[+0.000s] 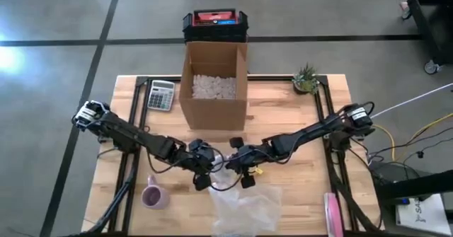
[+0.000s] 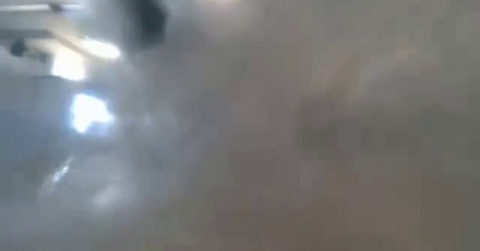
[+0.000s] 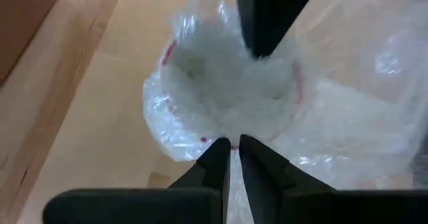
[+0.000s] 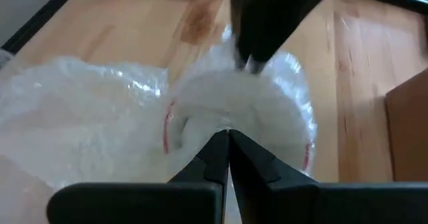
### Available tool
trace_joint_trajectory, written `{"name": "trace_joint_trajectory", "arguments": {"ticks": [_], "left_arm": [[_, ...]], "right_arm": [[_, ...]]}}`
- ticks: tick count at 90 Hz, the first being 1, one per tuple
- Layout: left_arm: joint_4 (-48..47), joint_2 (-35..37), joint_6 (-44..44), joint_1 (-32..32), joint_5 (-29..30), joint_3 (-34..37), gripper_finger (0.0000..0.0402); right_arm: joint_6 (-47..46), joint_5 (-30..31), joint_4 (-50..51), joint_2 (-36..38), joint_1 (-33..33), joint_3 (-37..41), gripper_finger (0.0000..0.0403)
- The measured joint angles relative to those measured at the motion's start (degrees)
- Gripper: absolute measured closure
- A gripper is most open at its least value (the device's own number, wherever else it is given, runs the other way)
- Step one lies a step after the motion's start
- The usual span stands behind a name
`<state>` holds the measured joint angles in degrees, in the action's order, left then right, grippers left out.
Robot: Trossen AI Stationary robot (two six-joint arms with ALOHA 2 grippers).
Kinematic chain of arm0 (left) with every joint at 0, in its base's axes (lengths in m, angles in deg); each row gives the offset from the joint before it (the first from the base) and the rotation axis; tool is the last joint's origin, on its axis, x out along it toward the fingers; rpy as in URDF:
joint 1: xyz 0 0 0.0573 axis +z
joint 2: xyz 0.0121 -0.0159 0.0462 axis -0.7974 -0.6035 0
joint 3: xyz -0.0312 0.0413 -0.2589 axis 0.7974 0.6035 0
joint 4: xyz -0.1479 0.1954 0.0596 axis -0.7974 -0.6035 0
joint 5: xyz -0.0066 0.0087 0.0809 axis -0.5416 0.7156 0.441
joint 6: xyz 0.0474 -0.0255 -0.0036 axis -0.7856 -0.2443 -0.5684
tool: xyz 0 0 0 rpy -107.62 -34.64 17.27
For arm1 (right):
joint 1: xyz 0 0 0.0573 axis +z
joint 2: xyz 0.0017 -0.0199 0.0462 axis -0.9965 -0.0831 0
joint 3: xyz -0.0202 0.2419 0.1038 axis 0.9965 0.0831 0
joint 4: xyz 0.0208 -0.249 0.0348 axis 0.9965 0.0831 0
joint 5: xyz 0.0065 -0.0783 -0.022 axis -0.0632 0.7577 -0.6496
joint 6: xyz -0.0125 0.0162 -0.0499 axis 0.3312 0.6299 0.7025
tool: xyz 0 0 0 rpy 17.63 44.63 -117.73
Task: Wrap mug
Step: Wrap the white mug with the bubble wrap
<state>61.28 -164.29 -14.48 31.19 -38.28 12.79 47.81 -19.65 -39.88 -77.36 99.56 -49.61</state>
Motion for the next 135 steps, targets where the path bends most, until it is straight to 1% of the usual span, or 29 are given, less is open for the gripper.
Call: {"name": "trace_joint_trajectory", "arguments": {"ticks": [10, 19, 29, 44, 55, 60, 67, 74, 81, 92, 97, 117, 135], "left_arm": [[-4.0, 0.1, 1.6, 0.0, -1.7, 0.0, 0.038], [-4.1, 0.0, 1.4, 0.3, -4.1, 0.1, 0.0371], [-5.5, 0.2, 1.1, 0.8, -5.3, 0.1, 0.0341], [-13.9, 2.2, 1.2, 1.2, -7.0, -3.0, 0.0287], [-18.1, 3.0, 0.5, 1.2, -7.1, -5.5, 0.0267], [-19.7, 3.1, 0.4, 1.2, -5.2, -6.1, 0.0264], [-21.9, 3.0, 0.0, 1.2, -1.6, -5.4, 0.0267], [-22.7, 2.3, -0.1, 1.3, 0.2, -2.9, 0.0276], [-20.5, 1.3, 0.0, 1.4, 0.4, -0.3, 0.029], [-9.3, 1.1, -3.0, 1.3, 0.4, 0.8, 0.0314], [-6.3, 1.1, -4.6, 1.3, 0.4, 0.7, 0.0324], [-5.1, 1.3, -6.4, 1.3, 0.5, -0.7, 0.0352], [-3.9, -0.1, -6.0, 1.3, 0.5, -0.4, 0.0359]], "right_arm": [[0.0, 0.2, -0.4, 0.0, 0.0, 0.0, 0.0403], [0.0, 0.2, -0.2, 0.0, 0.0, 0.0, 0.0403], [0.0, 0.1, 0.0, 0.1, 0.0, 0.0, 0.0403], [0.1, 0.0, 0.2, 0.1, 0.0, 0.1, 0.0403], [0.4, -0.1, 0.4, 0.1, -0.1, 0.2, 0.0403], [0.5, -0.1, 0.4, 0.1, -0.1, 0.2, 0.0403], [0.5, -0.1, 0.4, 0.1, -0.1, 0.3, 0.0403], [0.5, -0.2, 0.5, 0.1, -0.1, 0.4, 0.0403], [0.5, -0.2, 0.6, 0.1, -0.1, 0.6, 0.0403], [0.5, -0.2, 0.7, 0.1, -0.1, 0.6, 0.0403], [0.4, -0.3, 0.7, 0.1, -0.1, 0.6, 0.0403], [0.4, -0.3, 0.7, 0.1, -0.1, 0.6, 0.0403], [0.4, -0.2, 0.7, 0.1, -0.1, 0.6, 0.0403]]}}
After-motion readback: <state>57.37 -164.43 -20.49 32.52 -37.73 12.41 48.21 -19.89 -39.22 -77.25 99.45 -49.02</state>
